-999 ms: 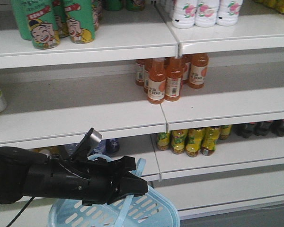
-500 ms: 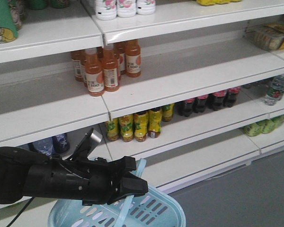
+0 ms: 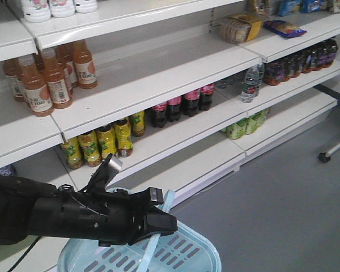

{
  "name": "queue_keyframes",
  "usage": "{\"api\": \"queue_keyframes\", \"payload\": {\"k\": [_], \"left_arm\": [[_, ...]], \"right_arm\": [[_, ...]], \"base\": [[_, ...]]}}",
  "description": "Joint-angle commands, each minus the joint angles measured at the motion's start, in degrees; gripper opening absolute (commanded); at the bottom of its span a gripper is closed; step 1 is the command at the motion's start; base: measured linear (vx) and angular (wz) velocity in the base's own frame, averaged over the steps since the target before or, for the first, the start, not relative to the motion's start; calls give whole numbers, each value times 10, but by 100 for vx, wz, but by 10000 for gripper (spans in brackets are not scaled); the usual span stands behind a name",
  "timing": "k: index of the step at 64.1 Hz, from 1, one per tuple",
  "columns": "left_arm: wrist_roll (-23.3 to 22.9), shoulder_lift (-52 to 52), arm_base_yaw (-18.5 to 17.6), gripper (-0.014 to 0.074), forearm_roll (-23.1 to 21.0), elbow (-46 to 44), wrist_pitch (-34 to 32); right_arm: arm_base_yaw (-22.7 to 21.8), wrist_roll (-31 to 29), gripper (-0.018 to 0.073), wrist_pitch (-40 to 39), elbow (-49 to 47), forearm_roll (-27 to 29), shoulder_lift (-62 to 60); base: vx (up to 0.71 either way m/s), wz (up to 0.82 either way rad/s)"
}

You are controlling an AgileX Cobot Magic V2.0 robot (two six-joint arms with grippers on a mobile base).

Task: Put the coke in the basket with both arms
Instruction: 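Turn the base away from the shelf while holding the basket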

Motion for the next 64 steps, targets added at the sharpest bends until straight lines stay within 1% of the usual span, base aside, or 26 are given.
{"api": "queue_keyframes", "payload": {"k": [1,43,64], "left_arm": [[3,-25,-3,-6,-53,-13,29],[3,-25,-3,-6,-53,-13,29],[3,-25,-3,-6,-53,-13,29]], "right_arm": [[-3,-2,-10,-46,4,-1,-7],[-3,-2,-10,-46,4,-1,-7],[-3,-2,-10,-46,4,-1,-7]], "base": [[-11,-44],[-11,-43],[-8,-53]]}}
